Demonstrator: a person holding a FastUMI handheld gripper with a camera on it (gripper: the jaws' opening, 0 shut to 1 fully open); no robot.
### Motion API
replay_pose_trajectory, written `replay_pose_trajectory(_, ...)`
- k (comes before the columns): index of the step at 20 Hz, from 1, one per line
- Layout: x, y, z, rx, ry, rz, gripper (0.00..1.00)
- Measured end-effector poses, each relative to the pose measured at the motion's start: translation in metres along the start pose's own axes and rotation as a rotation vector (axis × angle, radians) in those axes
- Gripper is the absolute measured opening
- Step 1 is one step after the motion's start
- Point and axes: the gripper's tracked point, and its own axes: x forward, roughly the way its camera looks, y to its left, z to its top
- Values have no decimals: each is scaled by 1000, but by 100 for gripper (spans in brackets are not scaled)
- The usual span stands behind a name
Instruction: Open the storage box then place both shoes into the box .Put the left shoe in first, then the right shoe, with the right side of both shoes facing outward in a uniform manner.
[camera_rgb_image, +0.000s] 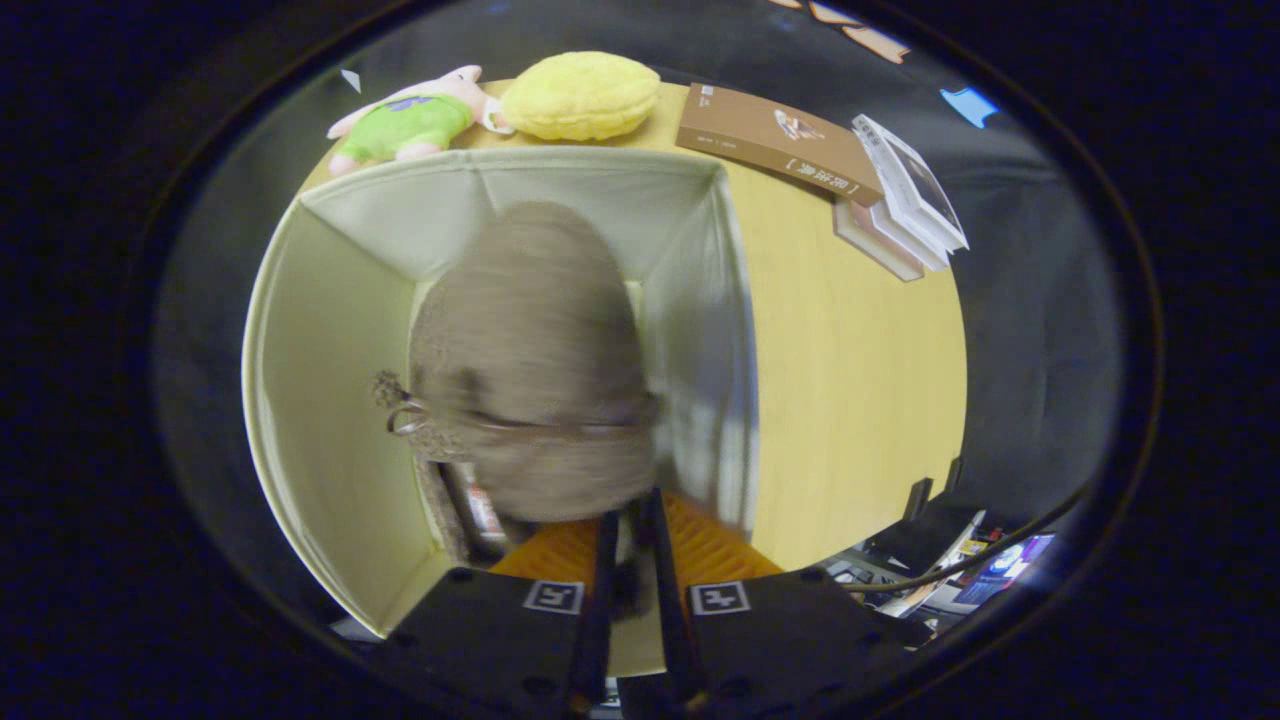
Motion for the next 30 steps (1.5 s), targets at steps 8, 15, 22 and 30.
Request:
replay_pose_trajectory(8,-23,17,-15,-33,-33,73,96)
replay_pose_trajectory(15,-64,3,-16,26,-100,144,98)
replay_pose_trajectory(22,-101,-66,2,70,-271,78,99)
replay_pose_trajectory(30,-108,-169,54,124,-633,-12,99)
